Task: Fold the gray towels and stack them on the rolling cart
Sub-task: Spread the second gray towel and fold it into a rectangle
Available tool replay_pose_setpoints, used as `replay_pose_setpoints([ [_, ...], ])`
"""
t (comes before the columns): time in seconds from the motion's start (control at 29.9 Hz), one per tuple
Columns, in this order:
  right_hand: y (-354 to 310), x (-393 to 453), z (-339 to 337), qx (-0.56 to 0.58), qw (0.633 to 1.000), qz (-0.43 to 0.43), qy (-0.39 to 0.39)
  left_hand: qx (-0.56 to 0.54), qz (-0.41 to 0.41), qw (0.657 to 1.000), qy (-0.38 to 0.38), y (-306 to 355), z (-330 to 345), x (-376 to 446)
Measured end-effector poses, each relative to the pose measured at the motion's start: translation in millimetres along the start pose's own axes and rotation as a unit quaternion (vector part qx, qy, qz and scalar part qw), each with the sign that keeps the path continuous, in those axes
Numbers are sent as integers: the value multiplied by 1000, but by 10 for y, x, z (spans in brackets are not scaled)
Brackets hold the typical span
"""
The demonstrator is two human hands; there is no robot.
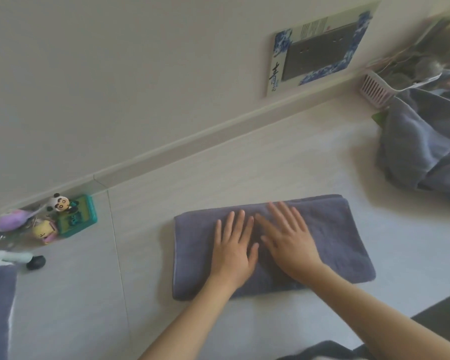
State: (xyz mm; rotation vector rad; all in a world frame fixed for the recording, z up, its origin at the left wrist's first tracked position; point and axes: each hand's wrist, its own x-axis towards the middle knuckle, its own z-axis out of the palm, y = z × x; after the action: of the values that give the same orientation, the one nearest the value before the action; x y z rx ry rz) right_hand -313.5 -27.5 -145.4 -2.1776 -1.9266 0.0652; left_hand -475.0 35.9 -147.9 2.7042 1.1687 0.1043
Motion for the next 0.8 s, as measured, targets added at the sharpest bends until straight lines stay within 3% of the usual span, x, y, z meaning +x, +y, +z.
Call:
replay_pose_setpoints([
  [0.07,-26,-131,77,4,997,8,-79,28,-24,999,-38,-10,58,-48],
  [0.3,560,-149,-90,-42,966,239,-93,34,-225,972,-64,-546,-14,-130],
  [0.47,573,-86,-200,-18,955,267,-127,-28,-253,966,-56,-538,-116,-122],
  [0.54,422,-119,-221,39,964,254,-73,-114,-304,946,7,-546,-197,-192],
  [0.6,175,-189,-245,175,958,226,-12,-172,-371,910,64,-565,-269,-311],
  [0.7,-303,-301,-281,384,903,193,8,-234,-439,867,45,-597,-305,-455],
  [0.8,-689,-394,-295,507,832,225,-12,-327,-484,811,21,-580,-397,-496],
])
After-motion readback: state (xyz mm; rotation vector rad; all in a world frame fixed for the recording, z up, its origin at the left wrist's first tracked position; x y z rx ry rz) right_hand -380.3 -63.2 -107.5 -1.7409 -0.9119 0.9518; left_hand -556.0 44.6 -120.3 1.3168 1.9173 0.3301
